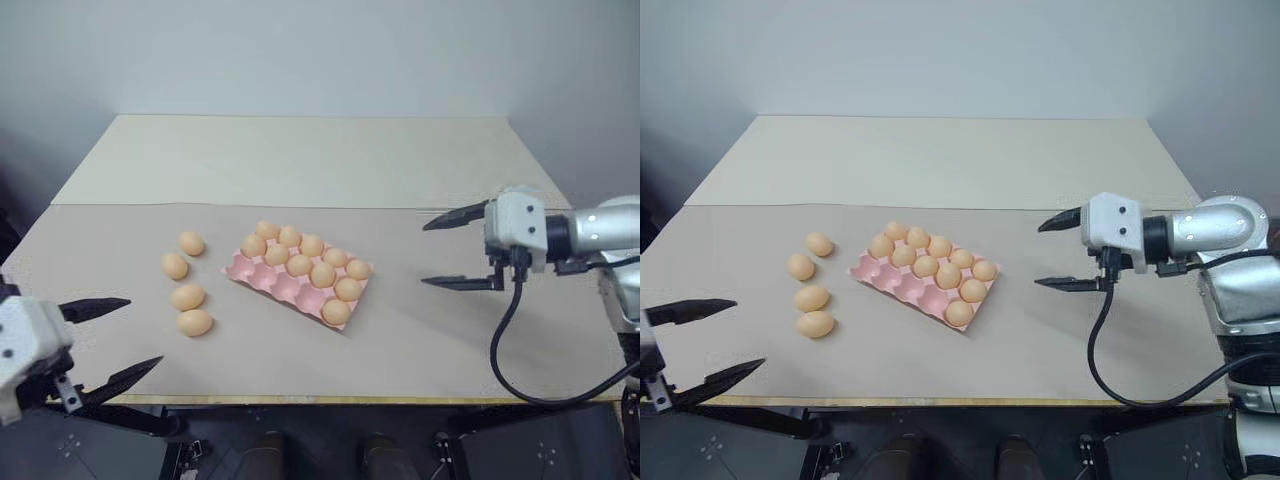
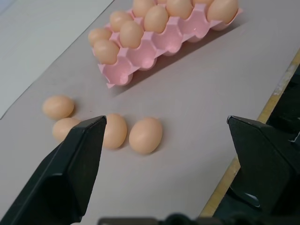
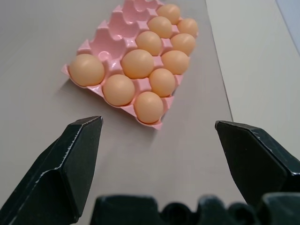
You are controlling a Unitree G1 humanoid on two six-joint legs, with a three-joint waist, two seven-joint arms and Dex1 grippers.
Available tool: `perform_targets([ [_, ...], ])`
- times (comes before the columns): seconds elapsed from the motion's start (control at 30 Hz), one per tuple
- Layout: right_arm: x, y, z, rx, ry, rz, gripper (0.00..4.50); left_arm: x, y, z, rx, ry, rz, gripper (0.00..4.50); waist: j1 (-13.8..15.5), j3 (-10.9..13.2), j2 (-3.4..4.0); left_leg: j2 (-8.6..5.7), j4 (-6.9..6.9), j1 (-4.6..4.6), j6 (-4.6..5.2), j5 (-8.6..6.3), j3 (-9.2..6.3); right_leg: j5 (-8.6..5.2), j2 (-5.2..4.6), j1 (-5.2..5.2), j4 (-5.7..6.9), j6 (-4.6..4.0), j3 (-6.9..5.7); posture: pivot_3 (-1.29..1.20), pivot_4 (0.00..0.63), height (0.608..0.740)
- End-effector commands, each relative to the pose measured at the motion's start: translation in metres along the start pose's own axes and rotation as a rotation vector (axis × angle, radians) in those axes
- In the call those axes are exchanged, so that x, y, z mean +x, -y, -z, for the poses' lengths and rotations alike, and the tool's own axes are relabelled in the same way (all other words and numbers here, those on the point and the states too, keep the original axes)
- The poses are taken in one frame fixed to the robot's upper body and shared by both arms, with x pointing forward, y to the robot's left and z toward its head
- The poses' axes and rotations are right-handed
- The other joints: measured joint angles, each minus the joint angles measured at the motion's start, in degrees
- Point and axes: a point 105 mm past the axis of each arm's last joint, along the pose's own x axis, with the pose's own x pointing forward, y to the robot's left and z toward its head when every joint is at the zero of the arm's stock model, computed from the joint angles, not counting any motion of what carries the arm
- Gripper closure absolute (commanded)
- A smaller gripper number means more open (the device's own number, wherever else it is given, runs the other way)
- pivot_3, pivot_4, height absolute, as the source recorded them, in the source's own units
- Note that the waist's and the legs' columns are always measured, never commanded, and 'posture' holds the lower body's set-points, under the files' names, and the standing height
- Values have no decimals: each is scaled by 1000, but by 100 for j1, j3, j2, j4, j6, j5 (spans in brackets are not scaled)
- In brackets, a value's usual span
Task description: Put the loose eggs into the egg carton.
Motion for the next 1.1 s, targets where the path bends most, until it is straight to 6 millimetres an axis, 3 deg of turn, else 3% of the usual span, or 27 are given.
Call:
perform_targets([
  [0.03,-2,-3,-15,-13,39,30,0,13,-5,14,-45,-10,-101,17,-1,0,0,1,0,0,0,0,0,0,-1,0,0,1,1,0,150,740],
  [0.27,6,-24,-25,36,66,-33,0,36,14,29,-217,39,-139,17,-5,-1,-4,10,-1,-2,2,-1,-2,4,-3,-2,0,5,4,0,150,740],
  [0.43,12,-35,-30,48,80,-56,0,51,13,43,-281,30,-245,17,8,-2,-6,7,0,-1,2,-1,-4,5,-4,1,0,5,3,0,150,740],
  [0.77,12,-33,-27,48,62,-32,0,72,19,64,-375,17,-355,17,16,-8,-16,2,0,-1,2,-1,-5,7,-2,1,0,8,3,0,150,740],
  [1.1,11,-31,-29,41,65,-15,0,92,12,69,-395,42,-395,17,22,-10,-19,0,1,-2,2,-1,-6,8,-4,1,-1,9,1,0,150,740],
])
